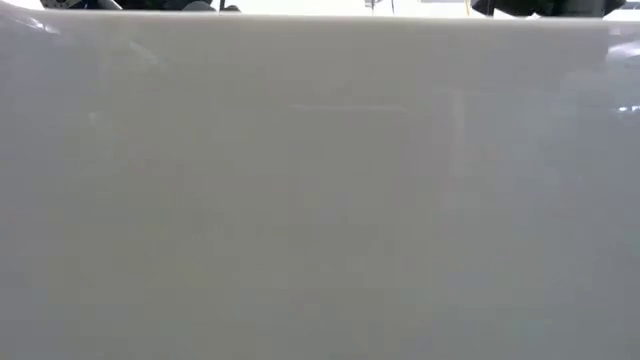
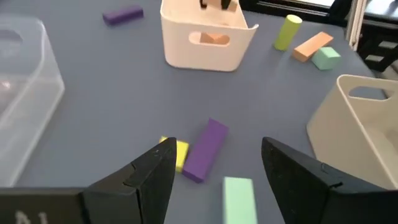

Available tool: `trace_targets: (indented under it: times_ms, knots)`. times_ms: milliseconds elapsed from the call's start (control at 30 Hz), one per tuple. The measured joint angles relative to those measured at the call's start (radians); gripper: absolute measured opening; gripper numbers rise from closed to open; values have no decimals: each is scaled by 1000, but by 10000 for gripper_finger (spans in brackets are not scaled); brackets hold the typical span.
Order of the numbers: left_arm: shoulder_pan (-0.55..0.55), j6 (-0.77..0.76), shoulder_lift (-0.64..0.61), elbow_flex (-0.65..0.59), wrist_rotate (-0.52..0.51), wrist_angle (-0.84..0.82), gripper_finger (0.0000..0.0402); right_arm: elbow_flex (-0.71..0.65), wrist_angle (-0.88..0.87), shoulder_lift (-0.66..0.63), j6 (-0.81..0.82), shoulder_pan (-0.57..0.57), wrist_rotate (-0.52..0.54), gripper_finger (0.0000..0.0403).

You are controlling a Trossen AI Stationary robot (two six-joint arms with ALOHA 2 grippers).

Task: Sort & place blocks by color
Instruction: Put the top brown block into the white bin, then put the middle violet block into the transparent bin

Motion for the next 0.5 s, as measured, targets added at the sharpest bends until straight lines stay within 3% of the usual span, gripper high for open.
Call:
trace_targets:
  times_ms: [67, 300, 500]
  knots:
    - [0, 38, 0, 0, -2, 17, 237, 0, -2, 10, 0, 0, 1, 133]
    - [0, 157, 0, 0, -3, 58, 237, 0, -2, 13, 0, 0, -1, 299]
    - [0, 215, 72, 0, -3, 164, 237, 0, 6, 11, 0, 0, -5, 334]
